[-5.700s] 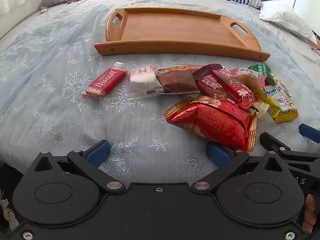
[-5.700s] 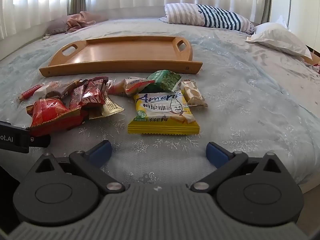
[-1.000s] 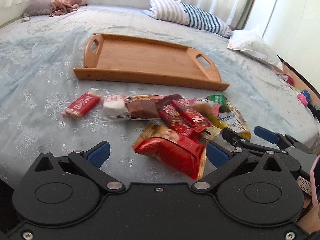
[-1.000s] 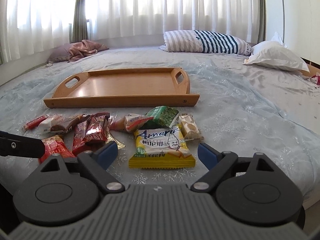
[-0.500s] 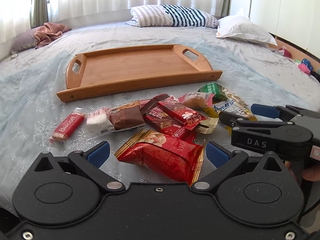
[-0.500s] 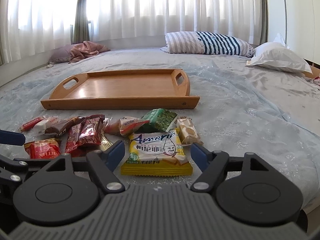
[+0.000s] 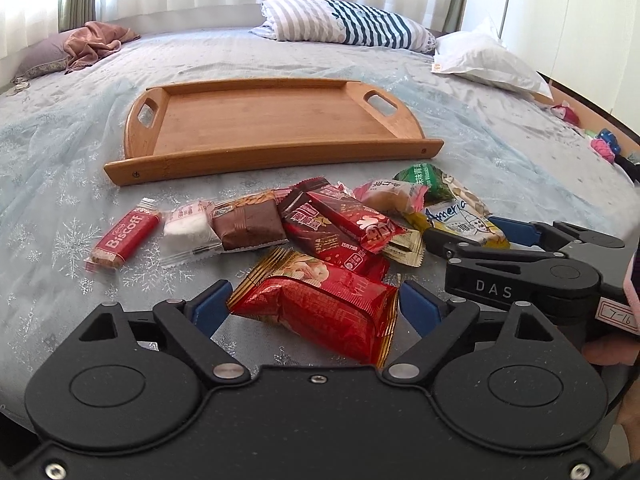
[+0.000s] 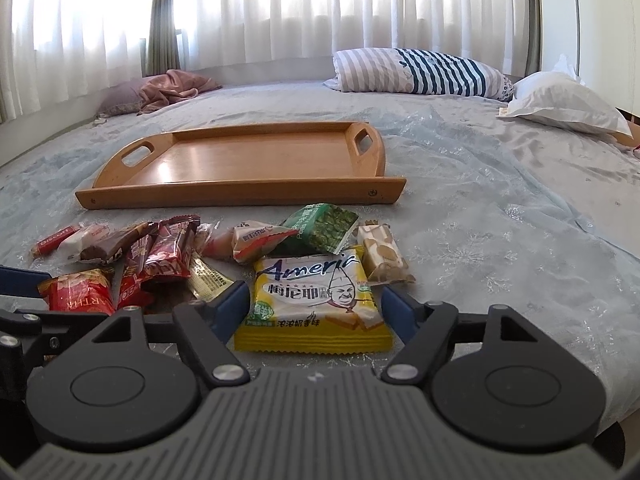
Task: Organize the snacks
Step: 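Move the left gripper onto the red chip bag while the right gripper moves onto the yellow America pack, then close the left gripper on the red chip bag while the right gripper closes on the yellow pack and lifts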
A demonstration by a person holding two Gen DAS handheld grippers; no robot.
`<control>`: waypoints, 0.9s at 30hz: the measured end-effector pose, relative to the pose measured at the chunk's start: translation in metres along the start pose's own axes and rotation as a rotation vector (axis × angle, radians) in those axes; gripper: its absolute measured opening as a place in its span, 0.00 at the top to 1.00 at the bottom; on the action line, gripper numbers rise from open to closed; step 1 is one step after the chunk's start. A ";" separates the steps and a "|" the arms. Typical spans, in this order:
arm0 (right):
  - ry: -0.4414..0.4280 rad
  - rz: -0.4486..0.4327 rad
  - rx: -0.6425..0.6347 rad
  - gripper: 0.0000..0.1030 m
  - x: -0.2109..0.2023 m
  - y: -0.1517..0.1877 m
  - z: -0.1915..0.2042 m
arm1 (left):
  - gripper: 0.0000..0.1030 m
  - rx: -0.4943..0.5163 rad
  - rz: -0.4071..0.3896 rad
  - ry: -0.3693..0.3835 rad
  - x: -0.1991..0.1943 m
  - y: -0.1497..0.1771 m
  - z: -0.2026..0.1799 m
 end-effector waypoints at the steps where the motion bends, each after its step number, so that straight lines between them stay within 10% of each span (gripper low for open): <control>1: 0.000 0.003 -0.004 0.19 0.001 0.001 0.001 | 0.12 0.005 -0.001 -0.002 0.000 0.000 0.000; 27: -0.001 -0.063 0.002 0.40 -0.028 -0.003 0.011 | 0.29 0.000 -0.038 0.011 -0.024 -0.011 -0.005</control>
Point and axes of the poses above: each gripper's, at about its wrist camera, not at the fingertips, and x roughly the way its jaws point, z to its left, y to its underside, the point moved 9 cm from there along x, roughly the way its jaws point, and after that the axes turned 12 degrees about z, right-handed, at the moved point
